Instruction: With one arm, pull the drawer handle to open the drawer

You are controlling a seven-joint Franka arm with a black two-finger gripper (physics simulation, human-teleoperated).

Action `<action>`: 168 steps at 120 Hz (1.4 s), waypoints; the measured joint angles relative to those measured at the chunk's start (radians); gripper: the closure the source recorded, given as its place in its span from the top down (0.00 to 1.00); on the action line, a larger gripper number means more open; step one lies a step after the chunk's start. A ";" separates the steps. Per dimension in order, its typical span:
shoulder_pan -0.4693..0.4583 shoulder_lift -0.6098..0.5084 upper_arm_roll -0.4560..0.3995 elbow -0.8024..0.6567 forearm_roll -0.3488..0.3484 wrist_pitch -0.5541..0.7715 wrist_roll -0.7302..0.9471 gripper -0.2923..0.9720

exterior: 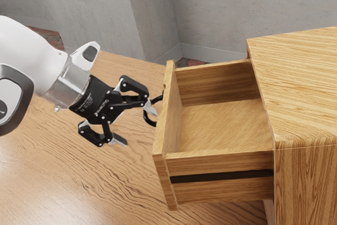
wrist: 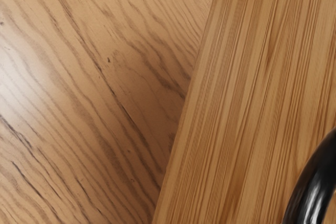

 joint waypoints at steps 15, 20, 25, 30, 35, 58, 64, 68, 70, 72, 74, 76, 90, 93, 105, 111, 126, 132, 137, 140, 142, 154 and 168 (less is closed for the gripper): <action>0.007 -0.022 0.000 -0.014 0.005 -0.007 0.000 0.77; 0.009 -0.027 0.000 -0.017 0.006 -0.009 0.000 0.77; 0.010 -0.033 0.001 -0.022 0.011 -0.011 0.000 0.77; 0.015 -0.040 0.001 -0.025 0.016 -0.013 0.000 0.77; 0.019 -0.046 0.001 -0.029 0.019 -0.014 0.000 0.77; 0.036 -0.057 0.000 -0.040 0.027 -0.022 0.000 0.77; 0.043 -0.065 0.000 -0.044 0.028 -0.026 0.000 0.77; 0.047 -0.071 0.000 -0.046 0.030 -0.029 0.000 0.77; 0.048 -0.074 0.000 -0.048 0.031 -0.030 0.000 0.77; 0.049 -0.077 0.000 -0.049 0.032 -0.032 0.000 0.77; 0.049 -0.079 0.000 -0.051 0.033 -0.033 0.000 0.77; 0.050 -0.080 0.000 -0.052 0.034 -0.034 0.000 0.77; 0.059 -0.087 0.000 -0.055 0.038 -0.041 -0.001 0.77; 0.062 -0.090 0.000 -0.058 0.039 -0.043 -0.001 0.77; 0.074 -0.103 0.000 -0.065 0.040 -0.052 -0.001 0.77; 0.083 -0.112 -0.001 -0.072 0.041 -0.055 -0.001 0.77; 0.102 -0.140 -0.002 -0.085 0.046 -0.067 -0.001 0.77; 0.113 -0.151 -0.002 -0.088 0.051 -0.074 -0.001 0.77; 0.118 -0.158 -0.002 -0.090 0.054 -0.079 -0.001 0.77; 0.120 -0.161 -0.002 -0.090 0.056 -0.082 -0.001 0.77; 0.121 -0.164 -0.002 -0.090 0.057 -0.083 -0.001 0.77; 0.150 -0.182 -0.020 -0.064 0.089 -0.097 0.000 0.77; 0.261 -0.188 -0.184 0.227 0.161 -0.251 0.027 0.77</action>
